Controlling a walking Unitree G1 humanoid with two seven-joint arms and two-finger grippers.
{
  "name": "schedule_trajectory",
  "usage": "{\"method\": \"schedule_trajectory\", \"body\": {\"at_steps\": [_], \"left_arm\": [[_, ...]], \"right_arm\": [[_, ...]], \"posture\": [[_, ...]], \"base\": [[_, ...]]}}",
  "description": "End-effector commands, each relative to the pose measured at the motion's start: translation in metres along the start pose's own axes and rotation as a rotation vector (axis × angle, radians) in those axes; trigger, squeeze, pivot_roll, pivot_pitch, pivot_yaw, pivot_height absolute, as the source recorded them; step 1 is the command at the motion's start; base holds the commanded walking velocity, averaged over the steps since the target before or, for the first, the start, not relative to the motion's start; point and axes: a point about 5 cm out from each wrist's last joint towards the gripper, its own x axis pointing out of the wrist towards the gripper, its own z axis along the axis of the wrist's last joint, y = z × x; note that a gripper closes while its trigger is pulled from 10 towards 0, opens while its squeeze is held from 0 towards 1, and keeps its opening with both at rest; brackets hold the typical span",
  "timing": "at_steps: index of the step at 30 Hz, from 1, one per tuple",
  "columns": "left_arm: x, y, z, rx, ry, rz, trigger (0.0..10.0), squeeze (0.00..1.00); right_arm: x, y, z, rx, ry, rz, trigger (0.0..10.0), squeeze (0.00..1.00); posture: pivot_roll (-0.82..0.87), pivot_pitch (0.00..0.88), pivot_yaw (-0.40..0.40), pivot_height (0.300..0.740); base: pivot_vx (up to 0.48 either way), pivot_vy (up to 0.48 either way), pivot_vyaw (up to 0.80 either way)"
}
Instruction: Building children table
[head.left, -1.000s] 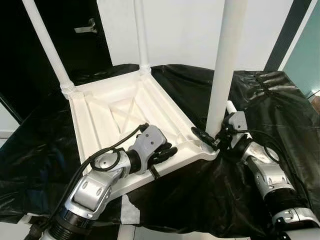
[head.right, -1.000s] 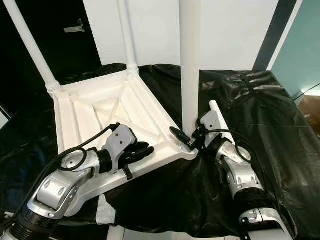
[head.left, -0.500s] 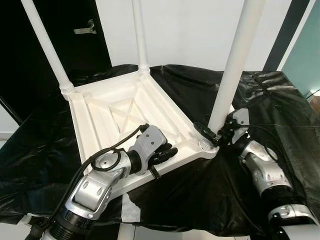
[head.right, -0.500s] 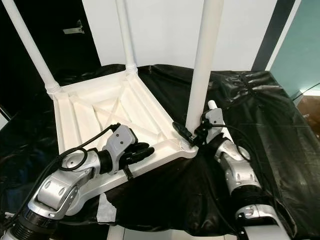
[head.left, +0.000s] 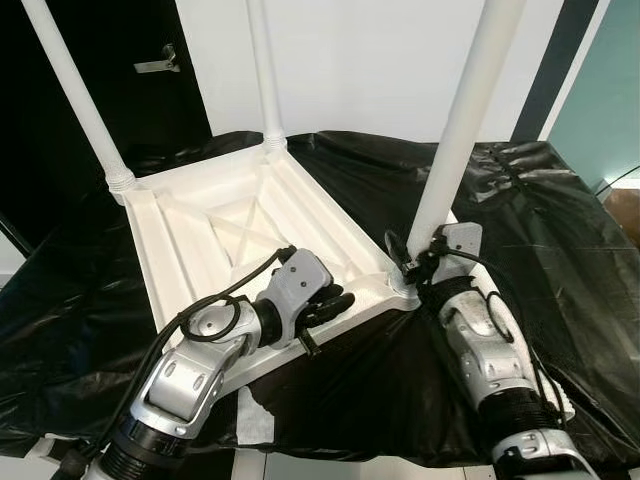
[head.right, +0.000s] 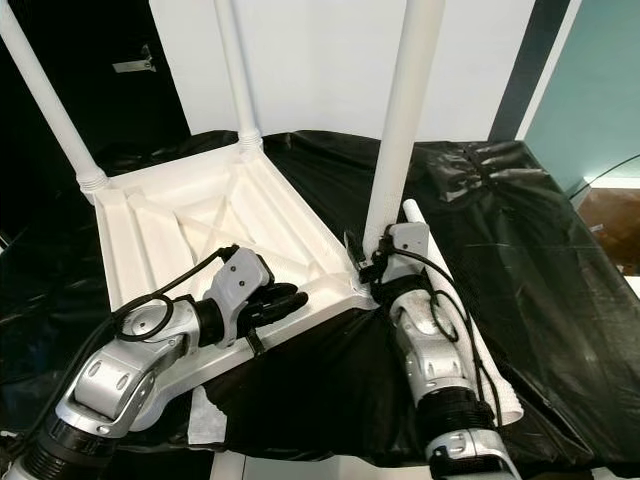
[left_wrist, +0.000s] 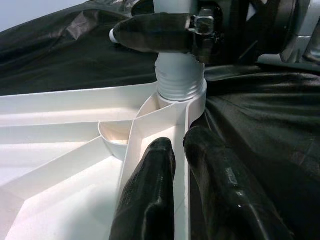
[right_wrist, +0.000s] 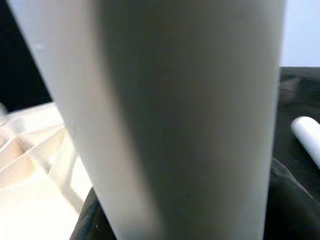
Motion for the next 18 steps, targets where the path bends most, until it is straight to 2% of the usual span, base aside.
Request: {"method": "schedule_trajectory", "body": {"at_steps": [1,4,8,12,13,17,18], "left_arm": [[0.000,0.004,0.001,0.004,-0.003,0.036,10.0,0.00],[0.003,0.003,0.001,-0.001,-0.005,0.035,10.0,0.00],[0.004,0.002,0.001,-0.002,-0.006,0.033,10.0,0.00],[0.004,0.002,0.002,-0.005,-0.006,0.033,10.0,0.00],[0.005,0.002,0.002,-0.006,-0.007,0.034,10.0,0.00],[0.005,0.001,0.003,-0.007,-0.008,0.034,10.0,0.00],[0.005,0.001,0.003,-0.007,-0.010,0.033,10.0,0.00]], "right_arm": [[-0.014,-0.003,-0.035,0.015,0.185,-0.098,10.0,0.00],[-0.011,0.010,-0.038,0.100,0.211,-0.243,10.0,0.00],[-0.010,0.014,-0.038,0.100,0.215,-0.250,10.0,0.00],[-0.012,0.027,-0.038,0.075,0.214,-0.208,10.0,0.00],[-0.012,0.028,-0.036,0.048,0.206,-0.204,10.0,0.00],[-0.012,0.028,-0.034,0.048,0.192,-0.214,10.0,0.00],[-0.013,0.024,-0.033,0.087,0.183,-0.228,10.0,0.00]], "posture": [[-0.02,0.000,0.013,0.740],[-0.02,0.002,0.012,0.740],[-0.02,0.004,0.012,0.740],[-0.02,0.006,0.009,0.740],[-0.02,0.008,0.010,0.740],[-0.02,0.005,0.008,0.740],[-0.02,0.004,0.004,0.740]], "base": [[0.000,0.000,0.00],[0.000,0.000,0.00],[0.000,0.000,0.00],[0.000,0.000,0.00],[0.000,0.000,0.00],[0.000,0.000,0.00],[0.000,0.000,0.00]]}}
